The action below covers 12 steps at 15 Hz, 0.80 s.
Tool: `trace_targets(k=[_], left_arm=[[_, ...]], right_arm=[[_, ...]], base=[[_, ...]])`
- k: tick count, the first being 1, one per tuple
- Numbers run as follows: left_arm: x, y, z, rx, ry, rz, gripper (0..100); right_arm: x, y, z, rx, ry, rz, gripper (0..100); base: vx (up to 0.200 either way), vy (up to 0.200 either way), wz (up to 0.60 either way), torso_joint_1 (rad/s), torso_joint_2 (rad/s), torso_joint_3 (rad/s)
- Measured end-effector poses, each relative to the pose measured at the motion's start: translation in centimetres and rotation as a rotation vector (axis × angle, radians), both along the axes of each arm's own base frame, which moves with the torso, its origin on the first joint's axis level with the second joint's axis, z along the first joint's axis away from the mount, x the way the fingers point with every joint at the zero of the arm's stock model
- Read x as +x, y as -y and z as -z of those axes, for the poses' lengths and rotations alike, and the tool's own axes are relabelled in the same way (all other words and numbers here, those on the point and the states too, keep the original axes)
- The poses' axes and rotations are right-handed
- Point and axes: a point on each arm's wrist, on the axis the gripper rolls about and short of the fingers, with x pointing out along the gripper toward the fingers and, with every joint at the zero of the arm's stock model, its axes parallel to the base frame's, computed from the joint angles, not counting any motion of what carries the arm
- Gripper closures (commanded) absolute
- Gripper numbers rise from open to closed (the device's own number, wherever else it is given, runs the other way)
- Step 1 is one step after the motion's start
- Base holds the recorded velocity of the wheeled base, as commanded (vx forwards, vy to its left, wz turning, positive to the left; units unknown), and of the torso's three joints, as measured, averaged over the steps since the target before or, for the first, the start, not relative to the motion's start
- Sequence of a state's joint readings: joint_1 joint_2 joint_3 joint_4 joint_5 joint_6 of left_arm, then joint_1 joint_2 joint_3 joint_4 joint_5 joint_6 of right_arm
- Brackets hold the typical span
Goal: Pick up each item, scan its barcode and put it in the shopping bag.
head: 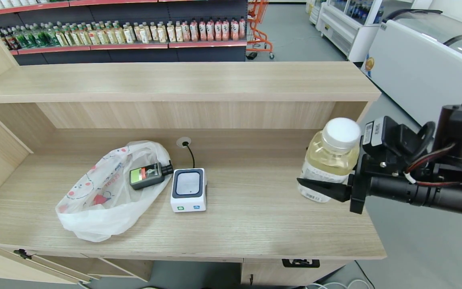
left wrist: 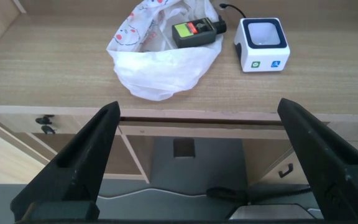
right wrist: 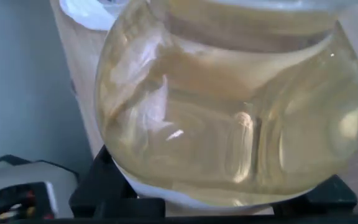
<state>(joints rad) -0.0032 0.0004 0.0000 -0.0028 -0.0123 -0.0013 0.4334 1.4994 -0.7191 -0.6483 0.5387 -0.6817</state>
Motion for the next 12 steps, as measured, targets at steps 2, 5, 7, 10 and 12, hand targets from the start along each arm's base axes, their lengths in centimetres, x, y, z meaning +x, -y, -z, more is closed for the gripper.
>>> trace_targets(k=[2,5,7,10,12], left_arm=[[0.0,0.0,0.0,0.000,0.000,0.000,0],[0.0,0.0,0.0,0.000,0.000,0.000,0],[0.0,0.0,0.0,0.000,0.000,0.000,0],[0.0,0.0,0.0,0.001,0.000,0.000,0],[0.0,0.0,0.0,0.006,0.000,0.001,0]], right_arm=[[0.1,0.1,-1.1,-0.095,0.194,0.023,100],[0.3,-1.0,-1.6,-0.187,0.341,0.039,100],[0.5,-1.8,-1.4,-0.227,0.430,0.021,100],[1.3,-3.0,-1.2,-0.251,0.537,0.005,100],[1.7,-3.8,-1.0,-0.271,0.561,0.023,100]], base=[[0.000,0.000,0.00,0.000,0.00,0.000],[0.000,0.000,0.00,0.000,0.00,0.000],[0.000,0.000,0.00,0.000,0.00,0.000],[0.000,0.000,0.00,0.000,0.00,0.000],[0.000,0.000,0.00,0.000,0.00,0.000]])
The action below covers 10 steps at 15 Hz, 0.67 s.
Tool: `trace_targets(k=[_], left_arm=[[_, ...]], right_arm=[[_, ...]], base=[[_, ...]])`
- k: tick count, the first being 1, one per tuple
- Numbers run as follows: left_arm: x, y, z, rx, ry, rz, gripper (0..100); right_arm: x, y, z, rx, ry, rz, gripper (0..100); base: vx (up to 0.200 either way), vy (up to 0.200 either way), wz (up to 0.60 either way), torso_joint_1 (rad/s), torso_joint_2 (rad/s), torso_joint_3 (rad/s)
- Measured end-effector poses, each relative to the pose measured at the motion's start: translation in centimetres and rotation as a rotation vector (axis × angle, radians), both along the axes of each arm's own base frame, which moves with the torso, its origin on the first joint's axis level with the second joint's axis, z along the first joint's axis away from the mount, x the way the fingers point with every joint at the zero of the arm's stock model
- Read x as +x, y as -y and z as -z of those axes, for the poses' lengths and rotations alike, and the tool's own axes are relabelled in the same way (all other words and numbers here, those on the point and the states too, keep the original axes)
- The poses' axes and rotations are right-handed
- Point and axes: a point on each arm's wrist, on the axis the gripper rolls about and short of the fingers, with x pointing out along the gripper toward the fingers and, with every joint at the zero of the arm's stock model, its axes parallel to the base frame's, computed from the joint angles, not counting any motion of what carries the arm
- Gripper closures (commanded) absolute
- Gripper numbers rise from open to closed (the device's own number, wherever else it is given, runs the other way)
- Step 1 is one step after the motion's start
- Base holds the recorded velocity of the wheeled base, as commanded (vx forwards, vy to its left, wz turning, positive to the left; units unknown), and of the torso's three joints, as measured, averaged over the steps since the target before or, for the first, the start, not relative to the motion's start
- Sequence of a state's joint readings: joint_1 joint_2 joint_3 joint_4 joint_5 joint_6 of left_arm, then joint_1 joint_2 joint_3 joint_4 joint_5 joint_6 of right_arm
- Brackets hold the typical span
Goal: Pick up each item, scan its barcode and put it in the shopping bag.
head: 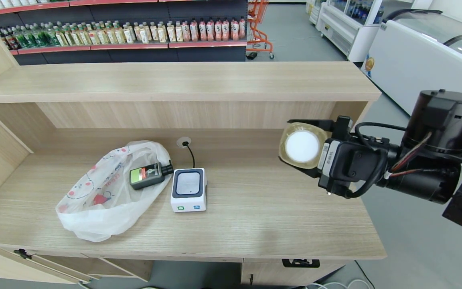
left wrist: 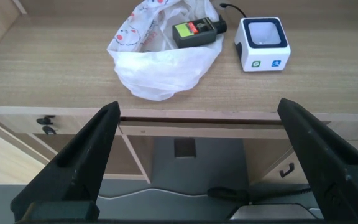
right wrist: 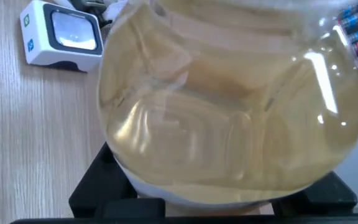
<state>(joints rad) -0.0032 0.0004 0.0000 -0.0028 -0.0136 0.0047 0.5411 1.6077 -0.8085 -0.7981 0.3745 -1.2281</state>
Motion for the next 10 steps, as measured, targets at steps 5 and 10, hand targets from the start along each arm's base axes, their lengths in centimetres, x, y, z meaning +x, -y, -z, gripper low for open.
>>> trace_targets(k=[5,10], left_arm=[[0.0,0.0,0.0,0.000,0.000,0.000,0],[0.0,0.0,0.0,-0.004,0.000,0.000,0]], right_arm=[[-0.2,-1.3,0.9,-0.045,0.012,-0.022,100],[-0.5,-2.5,1.6,-0.066,0.001,-0.060,100]], base=[[0.000,0.080,0.00,-0.001,0.00,0.002],[0.000,0.200,0.00,0.000,0.00,0.000]])
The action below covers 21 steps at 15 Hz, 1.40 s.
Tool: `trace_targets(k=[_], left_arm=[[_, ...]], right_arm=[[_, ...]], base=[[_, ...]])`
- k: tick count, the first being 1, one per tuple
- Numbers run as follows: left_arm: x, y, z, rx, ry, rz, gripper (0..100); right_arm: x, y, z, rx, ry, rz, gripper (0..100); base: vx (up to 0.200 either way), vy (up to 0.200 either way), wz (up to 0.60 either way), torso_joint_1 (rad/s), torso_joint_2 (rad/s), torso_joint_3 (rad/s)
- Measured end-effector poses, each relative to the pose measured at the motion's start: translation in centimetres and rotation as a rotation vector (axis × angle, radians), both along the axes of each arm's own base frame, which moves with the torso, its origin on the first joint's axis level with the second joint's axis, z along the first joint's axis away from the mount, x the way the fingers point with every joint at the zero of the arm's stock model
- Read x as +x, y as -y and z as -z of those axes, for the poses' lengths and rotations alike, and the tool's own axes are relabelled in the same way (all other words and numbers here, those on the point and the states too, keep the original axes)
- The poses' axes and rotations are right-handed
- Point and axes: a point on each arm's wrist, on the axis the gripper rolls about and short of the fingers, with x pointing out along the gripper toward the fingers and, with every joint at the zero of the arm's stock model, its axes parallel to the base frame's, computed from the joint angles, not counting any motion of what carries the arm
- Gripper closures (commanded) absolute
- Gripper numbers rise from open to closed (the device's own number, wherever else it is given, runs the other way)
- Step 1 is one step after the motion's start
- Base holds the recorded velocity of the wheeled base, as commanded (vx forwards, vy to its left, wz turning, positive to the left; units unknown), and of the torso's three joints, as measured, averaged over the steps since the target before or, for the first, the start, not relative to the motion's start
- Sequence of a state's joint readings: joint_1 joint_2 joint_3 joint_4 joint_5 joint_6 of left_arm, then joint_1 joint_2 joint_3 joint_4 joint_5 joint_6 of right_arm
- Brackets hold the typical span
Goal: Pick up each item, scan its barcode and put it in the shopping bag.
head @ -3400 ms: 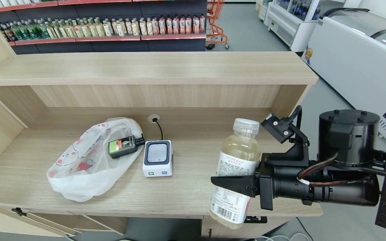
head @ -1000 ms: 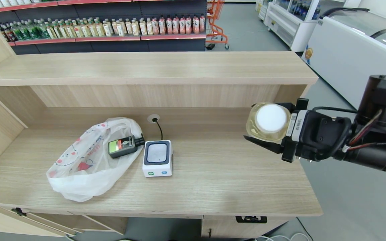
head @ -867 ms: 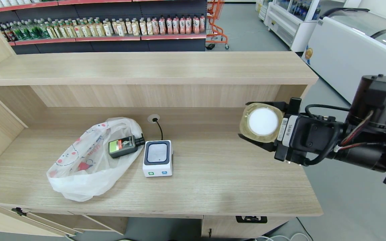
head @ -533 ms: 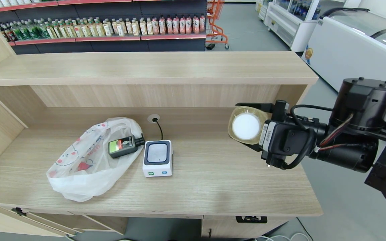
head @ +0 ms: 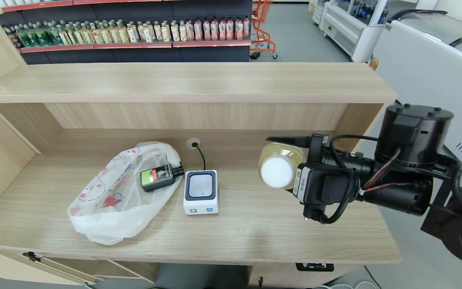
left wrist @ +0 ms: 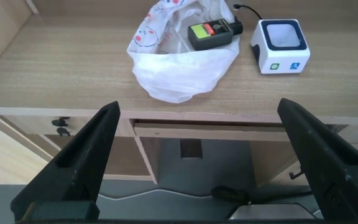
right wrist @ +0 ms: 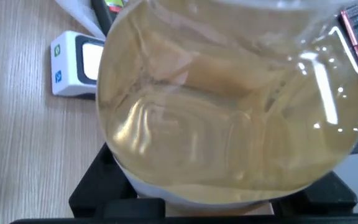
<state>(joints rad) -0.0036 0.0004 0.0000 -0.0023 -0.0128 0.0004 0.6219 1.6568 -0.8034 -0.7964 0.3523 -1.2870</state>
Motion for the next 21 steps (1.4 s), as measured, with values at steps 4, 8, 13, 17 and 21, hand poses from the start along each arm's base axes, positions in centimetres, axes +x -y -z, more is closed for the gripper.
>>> trace_targets(k=[4,8,13,17,21], left_arm=[[0.0,0.0,0.0,0.001,0.000,0.000,0],[0.0,0.0,0.0,0.002,0.000,0.000,0],[0.0,0.0,0.0,0.005,0.000,0.001,0],[0.0,0.0,0.0,0.005,0.001,-0.001,0],[0.0,0.0,0.0,0.006,0.001,-0.001,0]], right_arm=[[0.6,-0.2,0.6,-0.009,-0.014,-0.005,100],[1.9,-0.1,1.8,-0.013,-0.026,-0.018,100],[3.7,0.1,3.7,0.018,0.044,-0.013,100],[5.0,1.7,5.8,-0.040,0.076,-0.002,100],[6.1,2.2,6.9,-0.049,0.099,0.017,100]], base=[[0.000,0.200,0.00,-0.006,0.00,0.005],[0.000,0.200,0.00,0.000,0.00,0.001],[0.000,0.040,0.00,0.000,0.00,0.000],[0.000,0.000,0.00,0.000,0.00,0.000],[0.000,0.000,0.00,0.000,0.00,0.000]])
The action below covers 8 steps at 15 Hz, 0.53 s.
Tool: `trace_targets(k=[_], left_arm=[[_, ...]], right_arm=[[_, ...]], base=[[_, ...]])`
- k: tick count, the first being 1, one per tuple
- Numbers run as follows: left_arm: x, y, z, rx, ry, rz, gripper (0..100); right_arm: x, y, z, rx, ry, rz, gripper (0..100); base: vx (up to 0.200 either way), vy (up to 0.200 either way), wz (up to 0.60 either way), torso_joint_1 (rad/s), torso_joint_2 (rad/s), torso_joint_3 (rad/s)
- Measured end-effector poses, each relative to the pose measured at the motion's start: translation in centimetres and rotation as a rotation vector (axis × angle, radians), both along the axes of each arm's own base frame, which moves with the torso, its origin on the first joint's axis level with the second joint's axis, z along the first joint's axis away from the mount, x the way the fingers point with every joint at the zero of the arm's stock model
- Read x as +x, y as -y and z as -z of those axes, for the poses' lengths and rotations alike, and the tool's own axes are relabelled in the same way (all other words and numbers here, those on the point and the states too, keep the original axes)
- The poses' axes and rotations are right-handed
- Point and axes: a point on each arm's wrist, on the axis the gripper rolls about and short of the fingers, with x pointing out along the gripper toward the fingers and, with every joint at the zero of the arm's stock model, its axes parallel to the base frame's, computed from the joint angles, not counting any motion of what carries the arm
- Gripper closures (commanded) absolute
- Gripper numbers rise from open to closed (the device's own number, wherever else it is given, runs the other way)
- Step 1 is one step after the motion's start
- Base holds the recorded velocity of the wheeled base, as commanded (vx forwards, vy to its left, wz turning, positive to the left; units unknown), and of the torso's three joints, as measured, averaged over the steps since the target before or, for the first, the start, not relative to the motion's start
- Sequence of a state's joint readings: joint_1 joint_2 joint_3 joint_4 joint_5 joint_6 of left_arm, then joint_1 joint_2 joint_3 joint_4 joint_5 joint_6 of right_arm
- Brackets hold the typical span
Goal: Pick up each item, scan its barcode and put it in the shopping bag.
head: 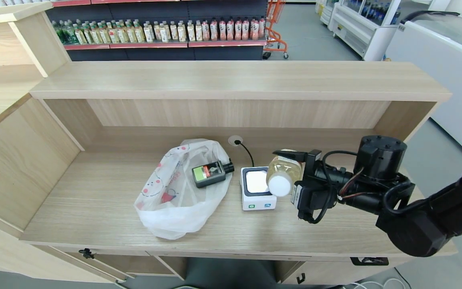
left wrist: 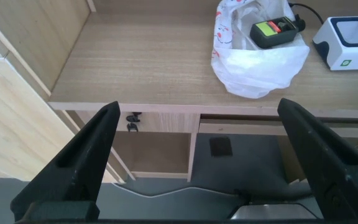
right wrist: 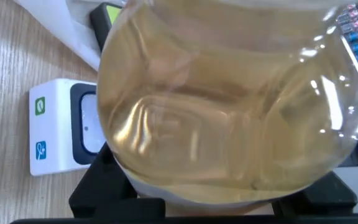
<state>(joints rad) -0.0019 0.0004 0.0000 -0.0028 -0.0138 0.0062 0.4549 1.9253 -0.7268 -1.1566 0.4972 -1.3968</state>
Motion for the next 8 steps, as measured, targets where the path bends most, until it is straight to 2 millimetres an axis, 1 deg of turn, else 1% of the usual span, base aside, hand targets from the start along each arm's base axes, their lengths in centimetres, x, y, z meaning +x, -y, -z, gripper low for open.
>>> trace_targets(k=[2,8], left_arm=[[0.0,0.0,0.0,0.000,0.000,0.002,0],[0.0,0.0,0.0,-0.001,0.000,0.001,0]], right_arm=[[0.4,-0.5,0.4,0.020,0.040,-0.011,100],[1.5,-1.1,2.5,0.023,0.058,-0.009,100]], base=[[0.000,0.000,0.00,0.000,0.00,0.000],[0.000,0.000,0.00,0.000,0.00,0.000]])
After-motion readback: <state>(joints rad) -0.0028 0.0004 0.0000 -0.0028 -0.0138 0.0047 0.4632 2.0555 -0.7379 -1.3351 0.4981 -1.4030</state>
